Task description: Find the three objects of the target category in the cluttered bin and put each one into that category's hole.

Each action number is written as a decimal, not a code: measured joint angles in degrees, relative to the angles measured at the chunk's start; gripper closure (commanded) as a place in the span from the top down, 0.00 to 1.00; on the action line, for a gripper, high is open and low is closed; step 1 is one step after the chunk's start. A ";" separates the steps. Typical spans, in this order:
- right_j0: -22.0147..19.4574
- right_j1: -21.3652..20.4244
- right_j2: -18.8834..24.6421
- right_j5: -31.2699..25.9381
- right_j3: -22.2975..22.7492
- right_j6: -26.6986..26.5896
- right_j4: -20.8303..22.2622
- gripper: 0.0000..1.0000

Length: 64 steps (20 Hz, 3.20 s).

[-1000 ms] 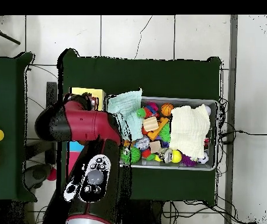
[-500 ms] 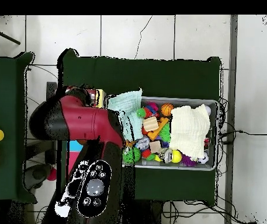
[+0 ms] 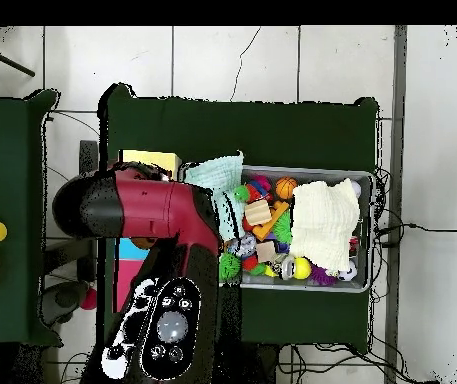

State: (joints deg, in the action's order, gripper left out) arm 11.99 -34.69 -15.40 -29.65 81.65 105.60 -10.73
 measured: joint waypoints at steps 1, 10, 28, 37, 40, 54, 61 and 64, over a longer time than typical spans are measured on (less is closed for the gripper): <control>-0.07 0.03 0.00 -0.19 -0.01 0.00 -0.01 0.00; -1.09 0.28 0.91 -0.24 0.00 0.00 -0.02 0.00; -2.44 0.26 4.49 -0.19 0.10 0.00 -0.41 0.00; -2.44 0.34 5.29 0.66 0.52 0.00 -0.36 0.00; -2.44 0.44 5.33 1.86 0.71 0.00 -0.28 0.00; -2.44 2.50 5.34 6.28 0.73 0.00 2.59 0.00; -2.44 3.62 5.34 6.28 0.73 0.00 4.03 0.00; -2.44 3.90 5.34 6.28 0.73 0.00 4.32 0.00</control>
State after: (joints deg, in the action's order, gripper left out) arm 9.55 -30.79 -10.06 -23.38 82.38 105.60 -6.41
